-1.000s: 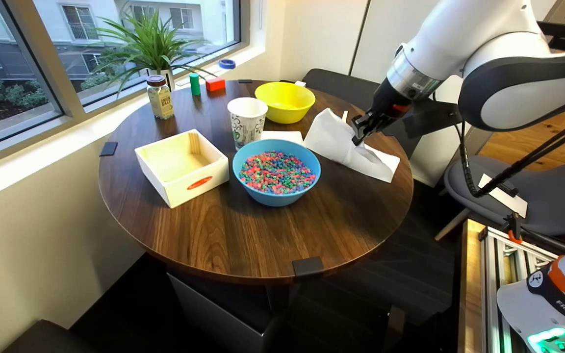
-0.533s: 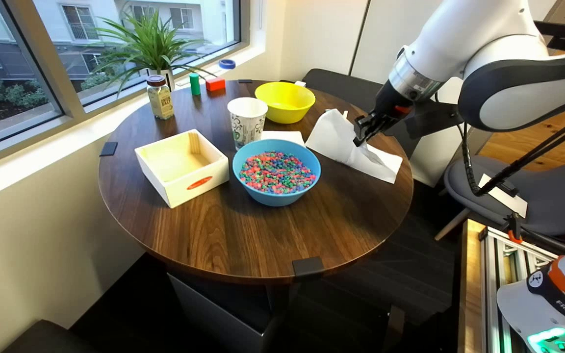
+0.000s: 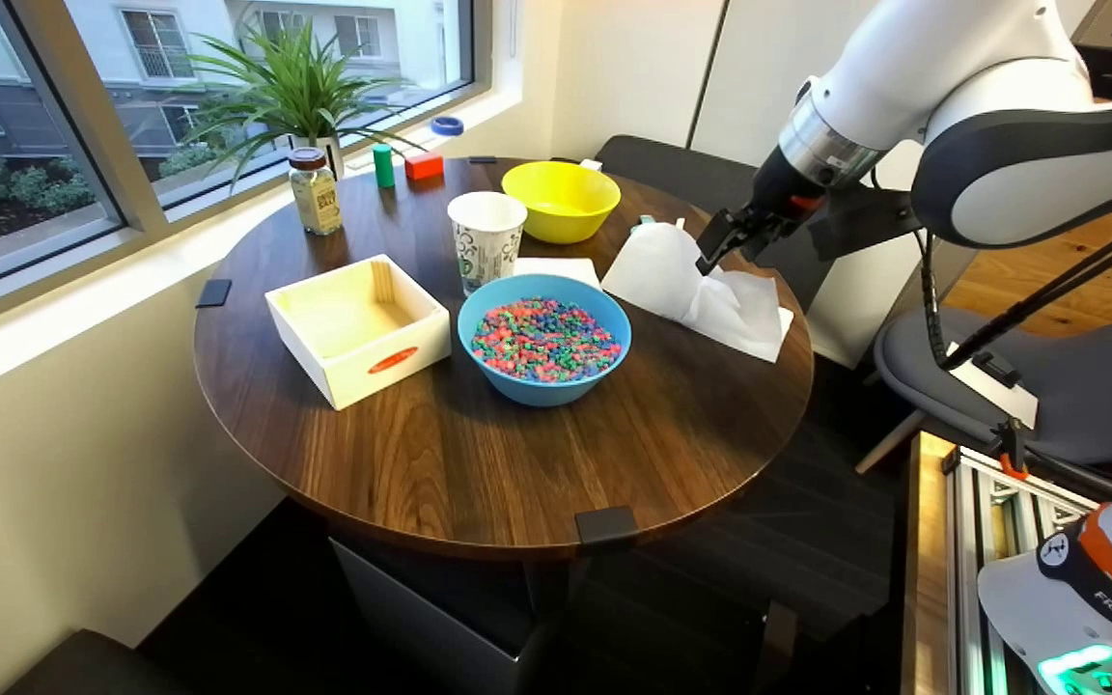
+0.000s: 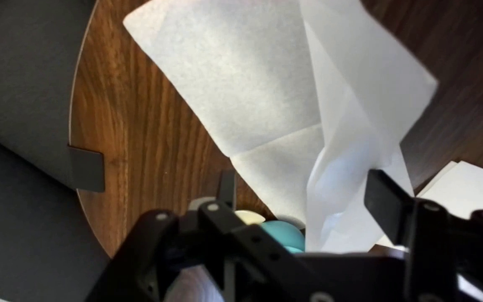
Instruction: Put some of the contents of the blue bowl onto the napkin on the right and then fold the napkin
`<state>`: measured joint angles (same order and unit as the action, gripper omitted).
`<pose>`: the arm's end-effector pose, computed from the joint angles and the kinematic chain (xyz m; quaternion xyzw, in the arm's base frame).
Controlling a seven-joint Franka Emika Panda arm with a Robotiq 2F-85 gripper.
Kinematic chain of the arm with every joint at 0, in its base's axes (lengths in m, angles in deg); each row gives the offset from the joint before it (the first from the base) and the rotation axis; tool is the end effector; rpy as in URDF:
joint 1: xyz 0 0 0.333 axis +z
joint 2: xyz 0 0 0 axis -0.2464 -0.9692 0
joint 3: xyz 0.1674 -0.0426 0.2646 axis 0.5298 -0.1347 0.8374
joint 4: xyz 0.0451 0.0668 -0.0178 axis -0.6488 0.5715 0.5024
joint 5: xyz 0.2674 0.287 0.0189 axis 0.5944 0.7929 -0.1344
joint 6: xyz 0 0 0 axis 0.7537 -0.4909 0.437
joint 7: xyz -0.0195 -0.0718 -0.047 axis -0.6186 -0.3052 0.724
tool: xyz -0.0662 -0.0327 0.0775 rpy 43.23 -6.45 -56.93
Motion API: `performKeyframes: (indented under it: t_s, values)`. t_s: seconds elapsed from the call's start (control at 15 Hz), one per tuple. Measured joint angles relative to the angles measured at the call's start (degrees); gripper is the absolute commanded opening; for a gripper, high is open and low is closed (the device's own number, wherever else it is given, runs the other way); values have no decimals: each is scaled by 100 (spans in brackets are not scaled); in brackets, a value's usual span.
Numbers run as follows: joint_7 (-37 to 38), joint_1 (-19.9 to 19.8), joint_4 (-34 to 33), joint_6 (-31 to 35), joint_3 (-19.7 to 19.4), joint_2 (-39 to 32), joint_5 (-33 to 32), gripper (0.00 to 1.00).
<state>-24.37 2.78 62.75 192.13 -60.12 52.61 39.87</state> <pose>0.4436 -0.0326 0.4148 0.9508 -0.2362 0.1880 0.0703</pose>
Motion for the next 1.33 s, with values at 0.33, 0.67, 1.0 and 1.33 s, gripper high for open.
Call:
performKeyframes:
  t_s: [0.33, 0.67, 1.0, 1.33]
  values:
    - [-89, -140, 1, -260, -60, 223, -158, 100]
    - [-200, -274, 1, -528, -106, 512, -260, 100]
    - [-313, -297, -3, -680, -101, 741, -261, 100]
    - [-346, -279, -43, -943, -64, 1134, -248, 100]
